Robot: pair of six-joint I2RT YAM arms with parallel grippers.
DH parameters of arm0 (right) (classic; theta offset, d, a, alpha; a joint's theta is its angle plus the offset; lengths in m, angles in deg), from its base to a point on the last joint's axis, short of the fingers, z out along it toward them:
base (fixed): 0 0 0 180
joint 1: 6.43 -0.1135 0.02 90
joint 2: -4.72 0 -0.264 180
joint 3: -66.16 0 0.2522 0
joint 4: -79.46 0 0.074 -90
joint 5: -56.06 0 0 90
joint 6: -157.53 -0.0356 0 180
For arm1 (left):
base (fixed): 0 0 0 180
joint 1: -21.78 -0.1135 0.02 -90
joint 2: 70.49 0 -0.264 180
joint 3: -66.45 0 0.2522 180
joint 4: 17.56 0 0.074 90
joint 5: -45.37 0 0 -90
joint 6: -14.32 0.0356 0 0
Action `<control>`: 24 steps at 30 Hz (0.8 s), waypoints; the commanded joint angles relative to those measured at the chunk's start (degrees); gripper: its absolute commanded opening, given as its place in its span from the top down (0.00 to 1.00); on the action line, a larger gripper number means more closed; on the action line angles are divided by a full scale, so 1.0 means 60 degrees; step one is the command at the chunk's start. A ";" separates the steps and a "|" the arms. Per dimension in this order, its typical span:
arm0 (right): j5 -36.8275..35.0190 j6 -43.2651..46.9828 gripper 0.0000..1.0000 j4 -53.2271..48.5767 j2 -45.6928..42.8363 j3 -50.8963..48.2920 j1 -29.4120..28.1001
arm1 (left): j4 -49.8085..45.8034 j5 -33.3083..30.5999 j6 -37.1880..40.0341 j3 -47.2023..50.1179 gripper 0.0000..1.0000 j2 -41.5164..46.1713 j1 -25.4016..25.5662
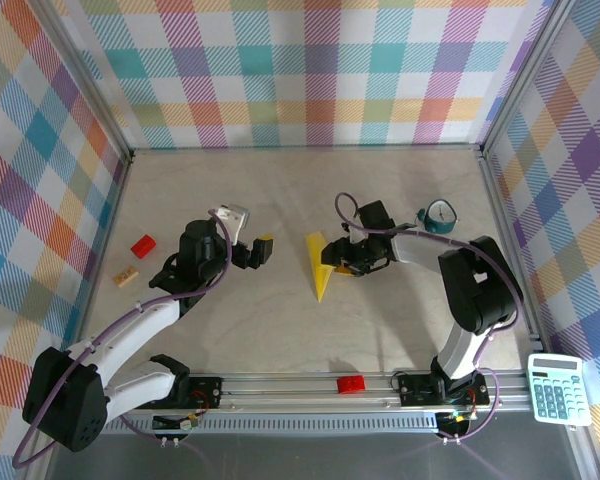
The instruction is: Fold a paper plane with a square sheet of paper (fold left side to right side)
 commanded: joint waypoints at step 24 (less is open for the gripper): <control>-0.0548 0.0241 0.48 -0.0483 0.0320 0.0500 -0.0347 | 0.0198 0.0108 -0.0055 0.0047 0.00 -0.0078 -0.0086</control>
